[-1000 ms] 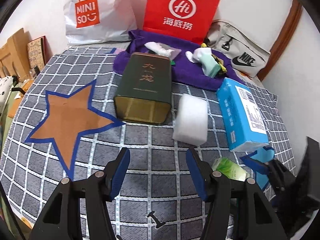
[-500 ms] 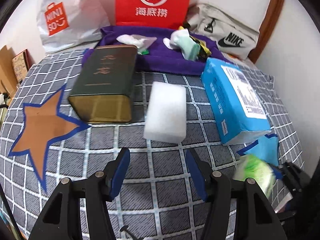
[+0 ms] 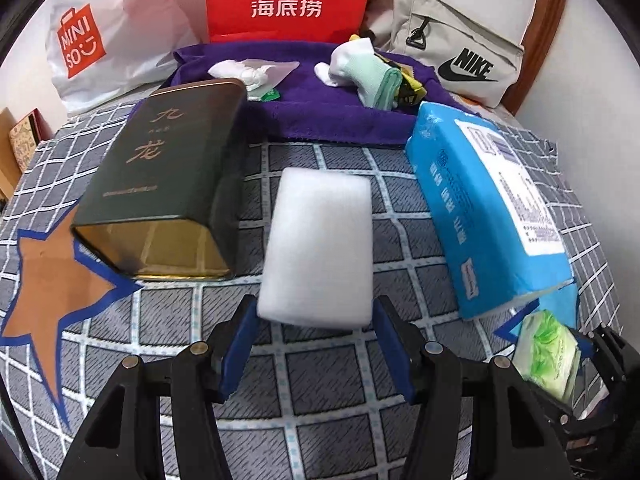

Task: Organize soft objects
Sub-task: 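Grasp the green tissue pack with the right tool while the left tool reaches the white sponge, then close the left tool on the white sponge block while the right tool lifts the green pack, then carry the white sponge and green tissue pack toward the purple towel with both tools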

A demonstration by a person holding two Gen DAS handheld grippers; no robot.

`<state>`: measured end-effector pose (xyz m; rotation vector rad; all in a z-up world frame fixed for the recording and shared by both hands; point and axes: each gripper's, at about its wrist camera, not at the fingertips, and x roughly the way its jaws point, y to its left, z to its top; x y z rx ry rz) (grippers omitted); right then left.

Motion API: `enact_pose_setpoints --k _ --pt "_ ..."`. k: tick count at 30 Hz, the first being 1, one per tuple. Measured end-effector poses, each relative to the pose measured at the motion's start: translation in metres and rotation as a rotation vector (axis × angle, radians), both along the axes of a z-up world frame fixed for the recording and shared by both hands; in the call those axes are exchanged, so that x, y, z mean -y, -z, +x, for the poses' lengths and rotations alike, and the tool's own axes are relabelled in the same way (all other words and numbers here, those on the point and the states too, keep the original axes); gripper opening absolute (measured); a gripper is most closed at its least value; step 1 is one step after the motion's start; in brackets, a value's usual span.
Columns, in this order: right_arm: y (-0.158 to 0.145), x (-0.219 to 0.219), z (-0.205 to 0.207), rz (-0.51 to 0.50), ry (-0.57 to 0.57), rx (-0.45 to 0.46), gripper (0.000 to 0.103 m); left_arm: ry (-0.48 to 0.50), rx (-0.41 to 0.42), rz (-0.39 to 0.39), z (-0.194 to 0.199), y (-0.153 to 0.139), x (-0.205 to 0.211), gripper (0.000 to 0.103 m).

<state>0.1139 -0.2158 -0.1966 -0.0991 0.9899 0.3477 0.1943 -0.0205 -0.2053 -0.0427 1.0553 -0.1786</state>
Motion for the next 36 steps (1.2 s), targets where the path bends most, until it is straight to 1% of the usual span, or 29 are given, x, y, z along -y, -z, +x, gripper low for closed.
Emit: enact_pose_setpoints --k 2,3,4,8,13,20,28,36 --pt "0.000 0.001 0.001 0.009 0.007 -0.003 0.065 0.002 0.009 0.015 0.003 0.001 0.003 0.055" --pt "0.000 0.001 0.002 0.012 0.012 -0.004 0.065 0.003 0.012 0.022 0.003 0.001 0.003 0.050" --pt "0.000 0.000 0.003 0.012 0.014 -0.003 0.065 0.007 0.015 0.028 0.004 0.000 0.004 0.048" --pt "0.001 -0.001 0.003 0.008 0.022 0.001 0.065 0.025 0.031 0.017 0.002 -0.004 0.001 0.047" --pt "0.000 -0.001 0.004 0.016 0.042 -0.005 0.065 0.014 0.040 -0.005 -0.009 -0.011 -0.006 0.047" --pt "-0.008 0.001 0.001 0.053 0.068 -0.014 0.065 0.001 0.047 -0.017 -0.043 -0.022 -0.016 0.047" --pt "-0.042 0.000 -0.007 0.064 0.093 0.023 0.065 -0.038 0.033 -0.061 -0.070 -0.030 -0.036 0.047" --pt "-0.079 0.002 -0.008 0.086 0.114 0.075 0.065 -0.100 0.053 -0.086 -0.086 -0.051 -0.064 0.047"
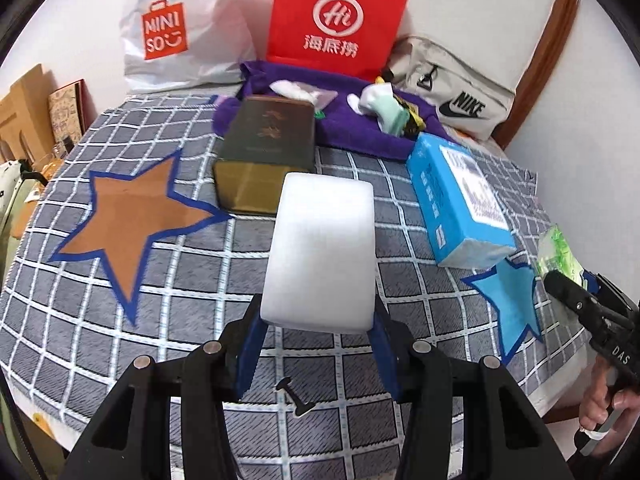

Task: Organize soft objects
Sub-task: 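Carry the white sponge and green tissue pack toward the purple towel with both tools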

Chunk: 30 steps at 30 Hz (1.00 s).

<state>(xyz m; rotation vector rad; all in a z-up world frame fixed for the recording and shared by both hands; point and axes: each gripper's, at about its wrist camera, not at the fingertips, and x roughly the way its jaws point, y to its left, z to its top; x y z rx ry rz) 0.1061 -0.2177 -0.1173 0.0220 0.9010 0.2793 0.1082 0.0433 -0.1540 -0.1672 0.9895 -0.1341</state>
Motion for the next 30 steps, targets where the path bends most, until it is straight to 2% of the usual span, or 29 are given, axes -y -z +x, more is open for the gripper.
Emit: enact_pose_setpoints --k 16,23,30 --pt "-0.070 0.002 0.017 0.026 0.001 0.104 0.065 -0.050 0.101 0.048 0.005 -0.070 -0.016 0.047" --pt "-0.081 0.003 0.033 0.032 0.001 0.125 0.065 -0.066 0.123 0.045 0.017 -0.087 -0.019 0.048" --pt "-0.084 0.002 0.050 0.031 -0.004 0.140 0.065 -0.081 0.128 0.055 0.032 -0.090 -0.022 0.048"
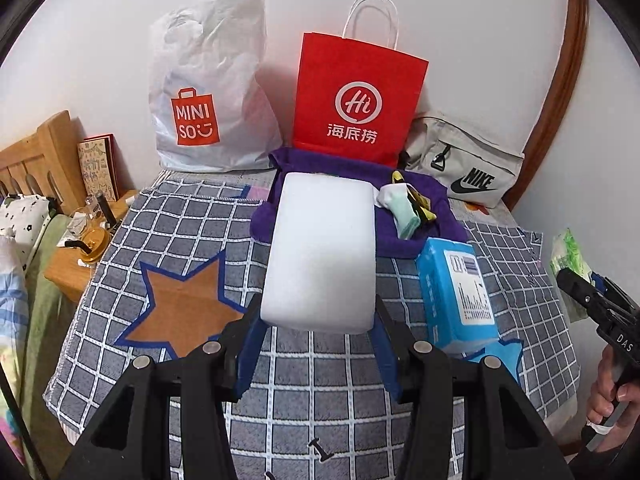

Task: Organize soft objects
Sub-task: 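Carry the white sponge and green tissue pack toward the purple towel with both tools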

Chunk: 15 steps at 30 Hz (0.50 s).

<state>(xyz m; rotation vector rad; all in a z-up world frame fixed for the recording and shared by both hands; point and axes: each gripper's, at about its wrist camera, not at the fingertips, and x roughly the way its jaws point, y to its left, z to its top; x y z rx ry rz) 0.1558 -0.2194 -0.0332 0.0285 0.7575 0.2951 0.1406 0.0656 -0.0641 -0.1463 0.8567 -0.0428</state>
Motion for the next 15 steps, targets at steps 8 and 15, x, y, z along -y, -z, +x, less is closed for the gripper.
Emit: enact_pose_setpoints --k 8,15 --pt "-0.001 -0.002 0.019 0.000 0.004 -0.005 0.065 0.000 -0.008 -0.016 0.020 0.002 -0.002 0.048" --pt "0.000 -0.002 0.033 -0.005 0.013 -0.008 0.065 0.001 -0.007 -0.022 0.035 0.000 -0.003 0.048"
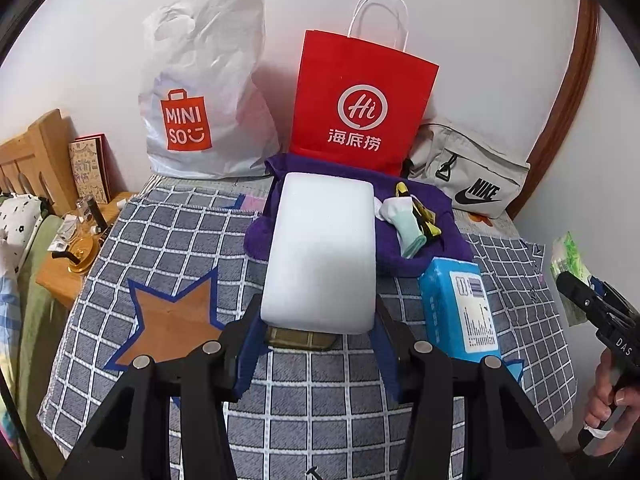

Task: Organize soft objects
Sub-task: 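Carry the white sponge and green tissue pack toward the purple towel with both tools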

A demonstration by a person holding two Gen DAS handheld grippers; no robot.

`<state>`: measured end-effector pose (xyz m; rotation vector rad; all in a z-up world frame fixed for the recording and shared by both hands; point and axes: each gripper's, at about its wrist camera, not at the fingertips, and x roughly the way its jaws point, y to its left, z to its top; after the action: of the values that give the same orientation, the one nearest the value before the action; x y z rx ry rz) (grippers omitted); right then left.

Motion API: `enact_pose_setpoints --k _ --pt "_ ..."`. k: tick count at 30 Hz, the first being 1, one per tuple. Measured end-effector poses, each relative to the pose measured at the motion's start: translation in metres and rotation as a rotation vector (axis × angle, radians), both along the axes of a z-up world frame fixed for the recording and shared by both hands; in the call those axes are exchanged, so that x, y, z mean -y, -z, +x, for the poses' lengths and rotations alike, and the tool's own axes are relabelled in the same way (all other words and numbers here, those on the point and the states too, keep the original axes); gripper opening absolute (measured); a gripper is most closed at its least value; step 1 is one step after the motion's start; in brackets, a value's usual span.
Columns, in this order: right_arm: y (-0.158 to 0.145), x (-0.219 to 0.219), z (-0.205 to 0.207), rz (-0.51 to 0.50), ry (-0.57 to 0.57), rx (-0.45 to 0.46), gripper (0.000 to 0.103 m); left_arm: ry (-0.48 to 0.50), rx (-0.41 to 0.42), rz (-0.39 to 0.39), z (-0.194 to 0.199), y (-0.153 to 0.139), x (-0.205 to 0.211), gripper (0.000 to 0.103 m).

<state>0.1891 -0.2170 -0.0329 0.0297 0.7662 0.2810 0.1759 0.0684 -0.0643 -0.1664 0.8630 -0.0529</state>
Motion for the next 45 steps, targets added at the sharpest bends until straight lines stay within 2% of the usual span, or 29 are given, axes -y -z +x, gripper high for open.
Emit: enact_pose_setpoints --k 22,45 --pt "0.007 -0.010 0.060 -0.019 -0.004 -0.003 0.065 -0.017 -0.011 -0.011 0.062 0.004 -0.011 0.049" --pt "0.029 -0.017 0.130 -0.041 -0.018 -0.035 0.065 0.016 -0.043 0.004 0.129 0.021 0.003 0.049"
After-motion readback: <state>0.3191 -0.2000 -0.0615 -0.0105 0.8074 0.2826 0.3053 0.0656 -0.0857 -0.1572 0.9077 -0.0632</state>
